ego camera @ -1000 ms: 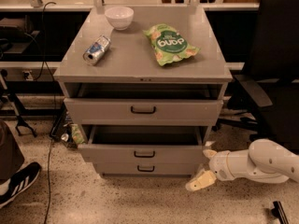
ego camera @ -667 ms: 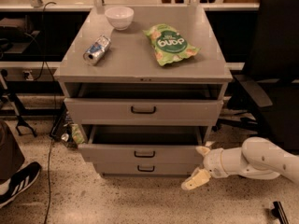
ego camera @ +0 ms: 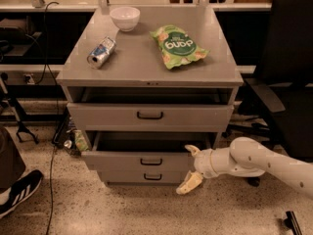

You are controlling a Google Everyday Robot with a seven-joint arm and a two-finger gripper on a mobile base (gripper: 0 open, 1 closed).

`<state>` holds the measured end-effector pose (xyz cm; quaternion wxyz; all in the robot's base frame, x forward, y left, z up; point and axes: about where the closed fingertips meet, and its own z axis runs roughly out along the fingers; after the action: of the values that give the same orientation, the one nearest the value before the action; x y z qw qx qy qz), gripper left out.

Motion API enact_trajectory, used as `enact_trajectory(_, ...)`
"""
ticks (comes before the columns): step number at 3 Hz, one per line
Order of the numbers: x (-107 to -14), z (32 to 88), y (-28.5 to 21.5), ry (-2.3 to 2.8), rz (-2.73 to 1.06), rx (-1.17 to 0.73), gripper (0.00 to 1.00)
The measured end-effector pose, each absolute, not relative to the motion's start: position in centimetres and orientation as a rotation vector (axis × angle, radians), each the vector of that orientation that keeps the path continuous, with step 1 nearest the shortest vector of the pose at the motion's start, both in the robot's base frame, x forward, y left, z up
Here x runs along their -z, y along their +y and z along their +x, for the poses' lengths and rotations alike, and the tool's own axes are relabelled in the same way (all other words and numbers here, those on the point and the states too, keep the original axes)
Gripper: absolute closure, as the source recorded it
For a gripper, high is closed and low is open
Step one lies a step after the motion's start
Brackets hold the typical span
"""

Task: Open middle drawer

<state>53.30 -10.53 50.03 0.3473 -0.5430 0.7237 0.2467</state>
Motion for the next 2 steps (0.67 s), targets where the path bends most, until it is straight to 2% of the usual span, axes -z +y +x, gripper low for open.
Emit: enact_trajectory(2, -47.7, 59.4, -9.7, 1.832, -1.456, -0.382, 0.0)
